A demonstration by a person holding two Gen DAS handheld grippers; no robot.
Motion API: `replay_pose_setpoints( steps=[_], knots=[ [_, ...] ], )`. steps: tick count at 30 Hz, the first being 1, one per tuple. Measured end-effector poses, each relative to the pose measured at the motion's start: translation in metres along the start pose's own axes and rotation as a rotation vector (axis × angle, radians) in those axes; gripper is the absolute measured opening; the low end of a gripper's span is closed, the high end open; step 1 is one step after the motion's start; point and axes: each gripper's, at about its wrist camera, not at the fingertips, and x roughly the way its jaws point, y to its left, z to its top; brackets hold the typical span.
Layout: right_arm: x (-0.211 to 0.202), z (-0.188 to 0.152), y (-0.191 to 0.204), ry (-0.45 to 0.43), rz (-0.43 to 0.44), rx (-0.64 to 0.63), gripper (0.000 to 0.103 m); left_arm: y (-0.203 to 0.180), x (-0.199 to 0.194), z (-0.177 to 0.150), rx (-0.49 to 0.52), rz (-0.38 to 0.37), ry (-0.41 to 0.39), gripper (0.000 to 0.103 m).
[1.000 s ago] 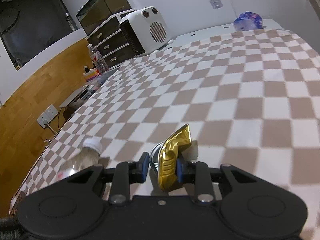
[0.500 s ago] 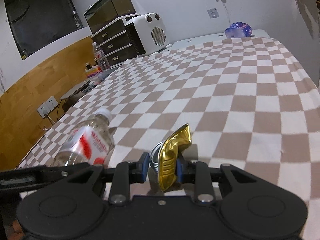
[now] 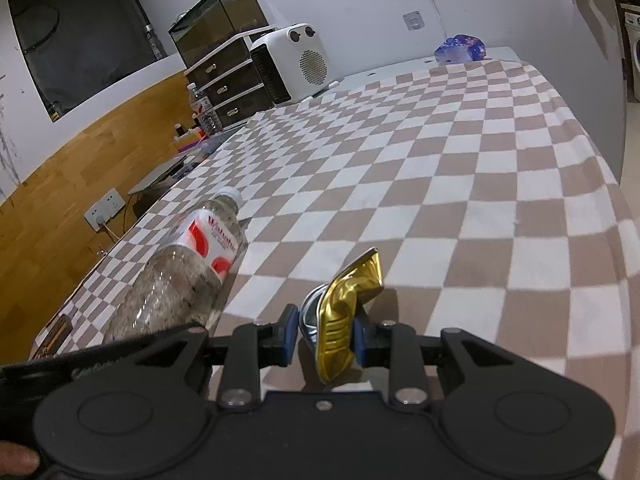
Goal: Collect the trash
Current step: 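Lift the bottle and gold wrapper and carry them to the wastebasket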
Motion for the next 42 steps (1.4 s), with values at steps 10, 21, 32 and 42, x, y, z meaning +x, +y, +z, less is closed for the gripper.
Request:
replay_pose_setpoints(
  steps=[10, 21, 32, 42],
  knots=[
    [-0.026, -0.014, -0.005, -0.003, 0.014, 0.006, 0.028, 0.011, -0.024, -0.017, -0.067, -0.059, -0.032, 0.062],
    [-0.064, -0.023, 0.000, -0.049, 0.032, -0.037, 0.028, 0.011, -0.067, -0.030, -0.098, -0.084, -0.110, 0.061],
    [-0.112, -0.030, -0.010, -0.110, 0.005, -0.068, 0.028, -0.014, -0.096, -0.044, -0.078, -0.104, -0.138, 0.061],
    [-0.167, -0.046, -0.044, -0.176, -0.097, -0.086, 0.028, -0.066, -0.123, -0.066, -0.016, -0.165, -0.160, 0.061]
  ],
)
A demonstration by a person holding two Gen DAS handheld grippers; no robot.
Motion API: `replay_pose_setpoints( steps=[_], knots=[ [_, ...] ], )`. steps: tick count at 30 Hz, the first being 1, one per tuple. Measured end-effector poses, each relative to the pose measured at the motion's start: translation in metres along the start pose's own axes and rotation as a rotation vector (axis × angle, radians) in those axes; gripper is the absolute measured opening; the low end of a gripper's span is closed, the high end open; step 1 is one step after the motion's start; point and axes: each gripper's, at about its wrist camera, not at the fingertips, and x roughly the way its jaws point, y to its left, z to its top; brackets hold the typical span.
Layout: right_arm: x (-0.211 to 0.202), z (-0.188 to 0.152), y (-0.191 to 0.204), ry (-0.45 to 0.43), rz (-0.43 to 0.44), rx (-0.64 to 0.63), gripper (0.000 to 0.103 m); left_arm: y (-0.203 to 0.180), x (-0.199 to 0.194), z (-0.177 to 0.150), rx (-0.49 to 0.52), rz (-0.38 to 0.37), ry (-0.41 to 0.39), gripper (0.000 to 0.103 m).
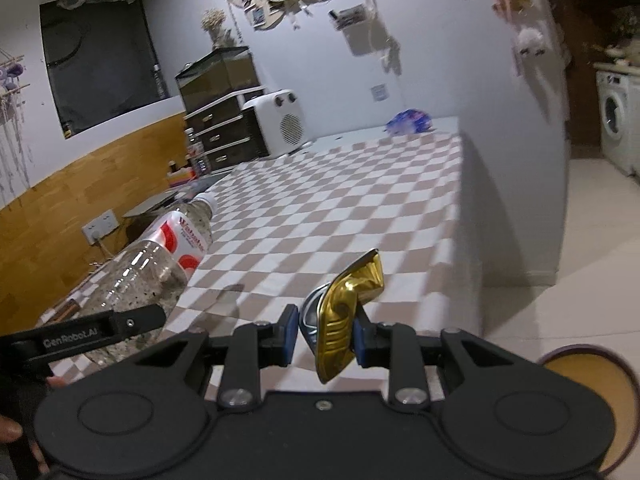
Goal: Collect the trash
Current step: 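Lift the bottle and gold wrapper and carry them to the wastebasket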
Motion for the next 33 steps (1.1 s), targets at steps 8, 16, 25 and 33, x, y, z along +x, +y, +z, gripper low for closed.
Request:
replay_pose_setpoints(
  steps=[8, 16, 25, 33],
  knots=[
    [-0.043, -0.007, -0.039, -0.044, -0.067, 0.016, 0.028, -0.052, -0.008, -0.018, 0.045, -0.068, -0.004, 0.062],
    [-0.076, -0.016, -0.077, -0.067, -0.134, 0.033, 0.028, -0.104, -0.007, -0.039, 0.098, -0.150, 0.018, 0.062],
    [-0.098, -0.032, -0.121, -0.068, -0.200, 0.073, 0.028, -0.164, 0.005, -0.066, 0.156, -0.232, 0.064, 0.062],
    [-0.111, -0.054, -0.170, -0.040, -0.280, 0.122, 0.028, -0.219, 0.032, -0.101, 0.202, -0.312, 0.157, 0.062]
  ],
)
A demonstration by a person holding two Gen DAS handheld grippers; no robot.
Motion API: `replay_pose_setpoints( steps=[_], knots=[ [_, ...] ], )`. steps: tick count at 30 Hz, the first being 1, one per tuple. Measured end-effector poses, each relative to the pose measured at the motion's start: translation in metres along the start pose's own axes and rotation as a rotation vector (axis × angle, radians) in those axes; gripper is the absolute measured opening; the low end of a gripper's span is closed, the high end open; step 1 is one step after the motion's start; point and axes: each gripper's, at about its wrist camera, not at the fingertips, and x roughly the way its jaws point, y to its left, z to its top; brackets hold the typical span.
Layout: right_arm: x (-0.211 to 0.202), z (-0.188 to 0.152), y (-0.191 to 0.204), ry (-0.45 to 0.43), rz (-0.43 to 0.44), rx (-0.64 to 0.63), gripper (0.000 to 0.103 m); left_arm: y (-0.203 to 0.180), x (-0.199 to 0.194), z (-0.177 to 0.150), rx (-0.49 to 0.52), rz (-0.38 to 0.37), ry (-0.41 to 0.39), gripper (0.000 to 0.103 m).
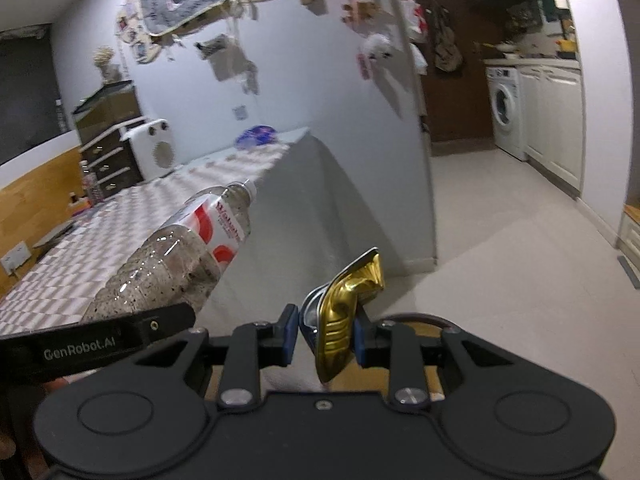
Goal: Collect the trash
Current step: 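Lift the bottle and gold wrapper and carry them to the wastebasket, then open the left gripper and right gripper to drop bottle and wrapper into the wastebasket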
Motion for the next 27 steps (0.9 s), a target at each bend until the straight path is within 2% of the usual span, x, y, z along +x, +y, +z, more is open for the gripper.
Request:
replay_pose_setpoints(
  steps=[6, 12, 20, 27],
  knots=[
    [0.010, -0.014, -0.040, 0.035, -0.049, 0.044, 0.028, -0.020, 0.046, -0.018, 0.003, -0.024, 0.078, 0.062],
    [0.036, -0.032, -0.071, 0.098, -0.087, 0.083, 0.028, -0.018, 0.100, -0.036, -0.030, -0.029, 0.173, 0.062],
    [0.080, -0.054, -0.102, 0.183, -0.084, 0.138, 0.028, -0.008, 0.168, -0.052, -0.050, -0.025, 0.272, 0.062],
    [0.128, -0.062, -0.112, 0.268, -0.054, 0.066, 0.028, 0.006, 0.226, -0.069, -0.090, -0.062, 0.375, 0.062]
  ],
)
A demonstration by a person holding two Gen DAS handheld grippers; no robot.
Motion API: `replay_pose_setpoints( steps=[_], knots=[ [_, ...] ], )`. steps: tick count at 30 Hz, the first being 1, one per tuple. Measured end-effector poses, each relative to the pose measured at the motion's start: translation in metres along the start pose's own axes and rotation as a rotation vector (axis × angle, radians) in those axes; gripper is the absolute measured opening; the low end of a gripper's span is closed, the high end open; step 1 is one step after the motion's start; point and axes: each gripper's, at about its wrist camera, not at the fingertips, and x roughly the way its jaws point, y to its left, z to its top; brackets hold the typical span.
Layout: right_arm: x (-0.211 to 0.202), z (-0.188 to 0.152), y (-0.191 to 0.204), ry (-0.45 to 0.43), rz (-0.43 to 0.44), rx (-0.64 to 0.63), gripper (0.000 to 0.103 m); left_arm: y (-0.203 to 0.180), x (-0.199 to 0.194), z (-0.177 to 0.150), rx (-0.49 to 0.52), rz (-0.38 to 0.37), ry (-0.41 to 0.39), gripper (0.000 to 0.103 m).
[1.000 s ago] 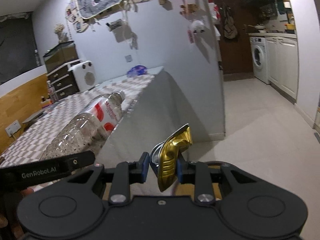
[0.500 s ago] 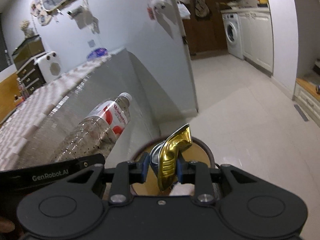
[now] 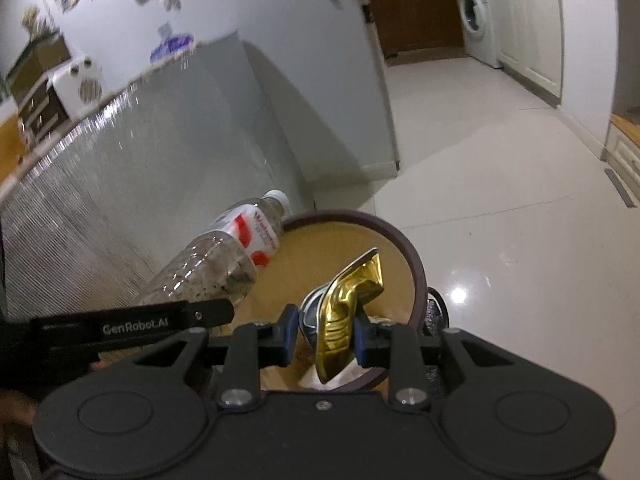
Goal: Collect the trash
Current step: 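Open the left gripper and right gripper to drop bottle and wrapper into the wastebasket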
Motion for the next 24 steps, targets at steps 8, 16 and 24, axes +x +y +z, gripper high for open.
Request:
replay_pose_setpoints(
  steps=[8, 16, 24],
  knots=[
    [0.065, 0.009, 0.007, 0.136, 0.005, -0.127, 0.028, 0.007, 0.047, 0.007, -0.014, -0.013, 0.127, 0.062],
    [0.101, 0.014, 0.011, 0.213, -0.016, -0.206, 0.028, 0.015, 0.058, 0.013, -0.018, 0.024, 0.125, 0.064],
    [0.119, 0.015, 0.009, 0.247, -0.035, -0.276, 0.028, 0.016, 0.050, 0.016, -0.004, 0.021, 0.106, 0.075]
  ],
)
